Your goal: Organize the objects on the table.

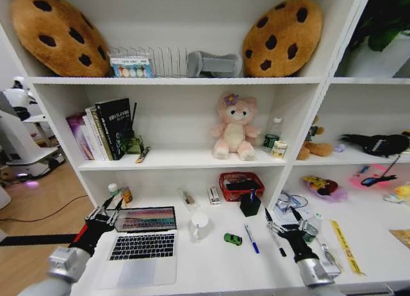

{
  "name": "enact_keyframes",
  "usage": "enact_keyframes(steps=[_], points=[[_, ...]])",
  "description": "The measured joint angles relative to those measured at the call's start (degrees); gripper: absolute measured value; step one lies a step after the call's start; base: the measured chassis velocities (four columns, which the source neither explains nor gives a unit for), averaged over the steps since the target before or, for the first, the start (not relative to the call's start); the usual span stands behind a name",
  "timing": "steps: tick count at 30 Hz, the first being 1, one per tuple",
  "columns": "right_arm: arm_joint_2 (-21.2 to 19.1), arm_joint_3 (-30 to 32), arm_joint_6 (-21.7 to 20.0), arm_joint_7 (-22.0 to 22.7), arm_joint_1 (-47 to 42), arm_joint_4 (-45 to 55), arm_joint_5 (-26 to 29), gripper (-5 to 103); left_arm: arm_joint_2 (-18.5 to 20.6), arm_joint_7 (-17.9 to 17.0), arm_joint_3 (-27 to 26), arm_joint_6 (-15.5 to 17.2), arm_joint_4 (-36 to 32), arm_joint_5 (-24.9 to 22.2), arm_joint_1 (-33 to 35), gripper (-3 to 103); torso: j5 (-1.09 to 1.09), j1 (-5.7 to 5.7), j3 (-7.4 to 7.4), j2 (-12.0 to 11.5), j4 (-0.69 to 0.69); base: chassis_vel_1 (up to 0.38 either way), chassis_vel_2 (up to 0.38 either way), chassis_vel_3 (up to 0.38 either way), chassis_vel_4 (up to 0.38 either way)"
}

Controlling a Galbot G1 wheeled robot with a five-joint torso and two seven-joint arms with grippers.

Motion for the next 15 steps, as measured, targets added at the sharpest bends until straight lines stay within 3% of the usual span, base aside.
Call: enact_keyframes(steps=[3,4,6,13,15], points=[[0.3,-0.1,0.3,0.0,-0.2,-0.4,-0.3,100,2.9,-0.2,0.0,0.4,0.3,-1.0,-0.2,11,0.00,0.00,0.00,0.0,0.00,0.000,0.000,0.000,0.000],[0.7,-0.2,0.5,0.0,-0.3,-0.6,-0.6,100,5.5,-0.2,-0.2,0.6,0.6,-1.7,-0.1,5,0.00,0.00,0.00,0.0,0.01,0.000,0.000,0.000,0.000],[0.9,-0.2,0.6,0.0,-0.4,-0.7,-0.8,100,7.2,-0.2,-0.3,0.6,0.7,-2.1,0.1,2,0.00,0.00,0.00,0.0,0.02,0.000,0.000,0.000,0.000],[2.2,-0.3,1.2,0.0,-1.0,-0.7,-1.4,100,15.1,-0.1,-0.8,0.9,1.6,-4.7,0.0,0,0.00,0.00,0.00,0.0,0.00,0.000,0.000,0.000,0.000],[2.7,-0.4,1.7,0.1,-1.5,-0.7,-1.7,100,19.0,-0.1,-0.3,1.3,2.2,-6.2,-1.0,0,0.01,0.01,0.00,0.0,-0.01,0.000,0.000,0.000,0.000]])
